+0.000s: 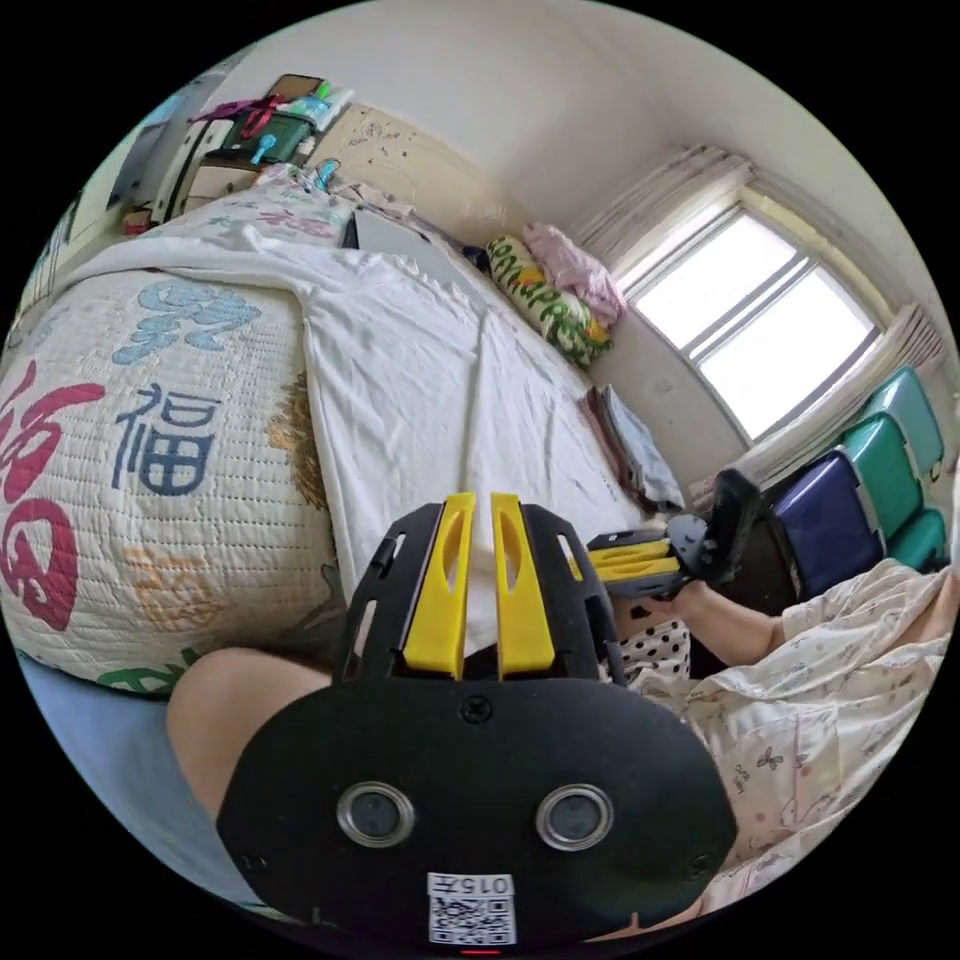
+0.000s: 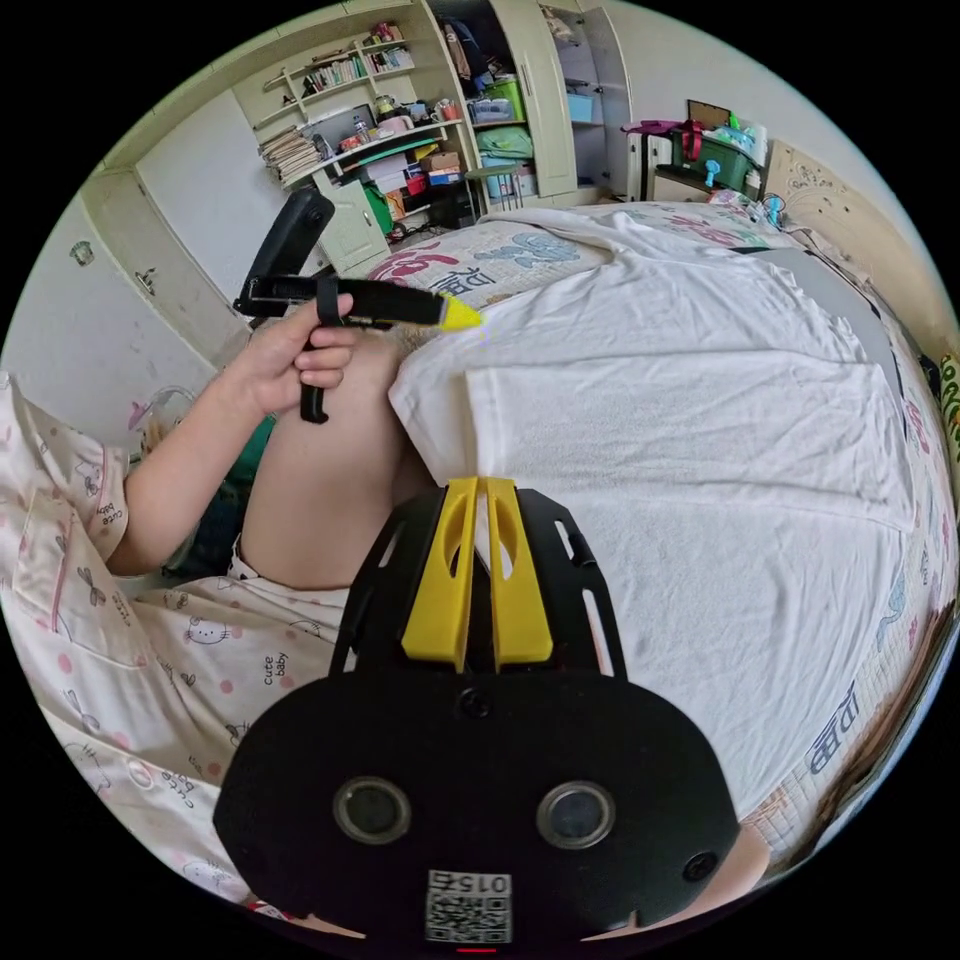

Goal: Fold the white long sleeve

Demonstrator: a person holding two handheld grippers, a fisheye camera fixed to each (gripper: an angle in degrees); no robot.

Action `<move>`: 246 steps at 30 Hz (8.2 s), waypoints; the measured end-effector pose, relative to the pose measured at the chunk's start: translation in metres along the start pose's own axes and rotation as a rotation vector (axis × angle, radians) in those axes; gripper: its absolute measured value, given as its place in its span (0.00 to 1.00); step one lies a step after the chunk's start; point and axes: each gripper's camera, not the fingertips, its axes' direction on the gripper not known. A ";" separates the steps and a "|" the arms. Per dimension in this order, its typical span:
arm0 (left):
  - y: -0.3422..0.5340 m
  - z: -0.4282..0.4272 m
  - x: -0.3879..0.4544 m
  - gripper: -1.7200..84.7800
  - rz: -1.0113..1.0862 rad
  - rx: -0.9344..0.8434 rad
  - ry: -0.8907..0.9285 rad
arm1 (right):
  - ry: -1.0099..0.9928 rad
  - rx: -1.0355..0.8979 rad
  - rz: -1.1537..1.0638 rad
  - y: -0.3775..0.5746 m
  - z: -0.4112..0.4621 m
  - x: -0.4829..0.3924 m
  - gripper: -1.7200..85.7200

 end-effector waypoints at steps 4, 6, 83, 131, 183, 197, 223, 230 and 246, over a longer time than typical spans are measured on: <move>-0.015 -0.105 -0.079 0.11 -0.243 0.412 -0.015 | -0.035 -0.002 0.006 0.000 0.002 0.020 0.02; -0.027 -0.136 -0.113 0.13 -0.329 0.525 -0.130 | -0.053 -0.005 0.016 -0.002 0.002 0.030 0.02; -0.349 0.189 0.184 0.09 0.736 -0.226 0.115 | -0.035 0.505 0.437 -0.150 -0.307 0.121 0.04; -0.060 0.179 0.265 0.09 0.276 -0.058 0.103 | -0.002 0.470 0.689 0.094 -0.450 -0.016 0.02; -0.071 0.319 -0.126 0.03 -0.265 0.156 0.014 | 0.228 -0.007 0.368 -0.054 -0.327 -0.142 0.13; -0.060 0.346 -0.118 0.02 -0.255 0.162 0.005 | 0.316 -0.238 0.358 -0.102 -0.323 -0.137 0.05; -0.335 0.527 -0.007 0.14 0.198 -0.019 -0.255 | 0.081 0.336 0.563 -0.423 -0.432 0.290 0.17; -0.391 0.612 -0.058 0.17 0.048 -0.127 -0.254 | 0.186 0.222 0.652 -0.509 -0.396 0.366 0.18; -0.431 0.645 -0.059 0.07 0.178 -0.247 -0.359 | 0.174 0.129 0.643 -0.560 -0.411 0.391 0.03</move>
